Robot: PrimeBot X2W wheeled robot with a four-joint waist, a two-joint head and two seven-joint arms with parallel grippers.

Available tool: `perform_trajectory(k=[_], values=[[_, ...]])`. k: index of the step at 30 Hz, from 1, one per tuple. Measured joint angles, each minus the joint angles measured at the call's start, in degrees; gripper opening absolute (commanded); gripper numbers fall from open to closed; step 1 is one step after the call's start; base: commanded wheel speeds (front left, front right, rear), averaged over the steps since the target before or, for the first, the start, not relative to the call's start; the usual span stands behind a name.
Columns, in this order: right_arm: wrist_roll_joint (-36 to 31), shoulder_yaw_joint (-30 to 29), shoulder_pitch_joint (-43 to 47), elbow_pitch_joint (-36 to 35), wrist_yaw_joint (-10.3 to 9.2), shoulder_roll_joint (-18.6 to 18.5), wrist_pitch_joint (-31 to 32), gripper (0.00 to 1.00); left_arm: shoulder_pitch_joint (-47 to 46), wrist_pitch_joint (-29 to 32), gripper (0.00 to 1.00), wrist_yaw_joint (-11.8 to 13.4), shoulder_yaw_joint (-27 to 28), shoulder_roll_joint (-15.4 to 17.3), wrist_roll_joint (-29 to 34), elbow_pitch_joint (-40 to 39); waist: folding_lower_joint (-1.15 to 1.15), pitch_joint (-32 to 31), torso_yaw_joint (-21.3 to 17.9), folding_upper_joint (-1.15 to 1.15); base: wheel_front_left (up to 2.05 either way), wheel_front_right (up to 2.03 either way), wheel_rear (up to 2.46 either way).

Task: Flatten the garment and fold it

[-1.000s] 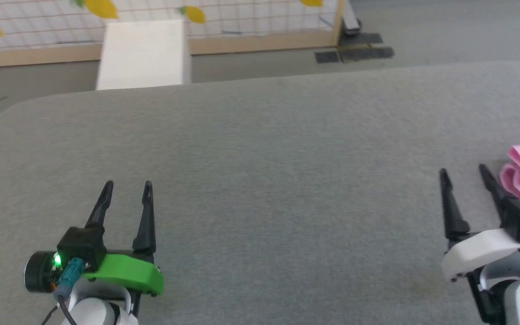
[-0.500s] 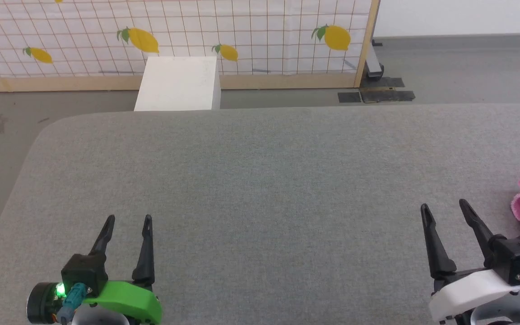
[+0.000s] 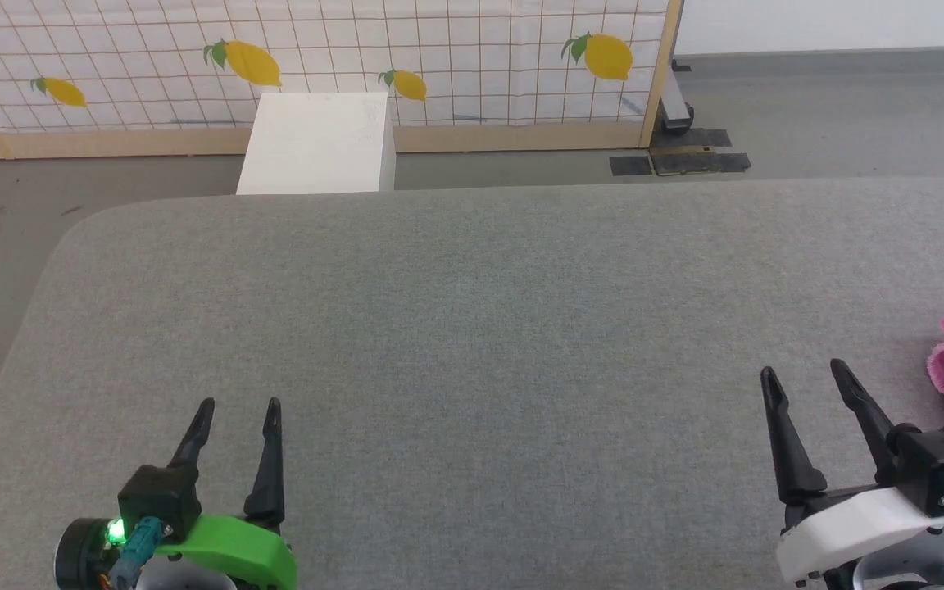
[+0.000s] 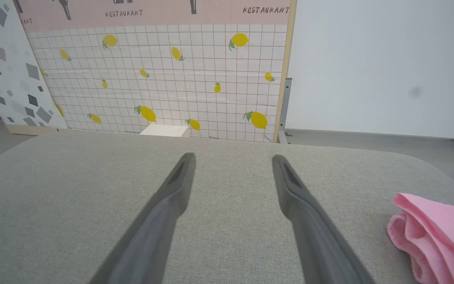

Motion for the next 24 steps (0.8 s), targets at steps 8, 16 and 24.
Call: perform_trajectory(k=[8, 16, 24], values=[[0.1, 0.3, 0.0, -0.2, 0.00, 0.0, 0.2, 1.00, 0.0, -0.2, 1.00, -0.1, 0.2, -0.4, 0.0, 0.4, 0.00, 0.2, -0.2, 0.00, 0.00, 0.00, 0.00], [0.1, 0.4, 0.0, -0.2, 0.00, 0.0, 1.2, 1.00, 0.0, -0.2, 1.00, -0.5, 0.4, -0.5, 0.2, 0.6, 0.00, 0.2, -0.4, 0.00, 0.00, 0.00, 0.00], [0.1, 0.4, 0.0, -0.2, 0.00, 0.0, 1.2, 0.00, 0.0, -0.1, 0.00, -0.5, 0.5, -0.5, 0.2, 0.6, 0.00, 0.3, -0.5, 0.00, 0.00, 0.00, 0.00]])
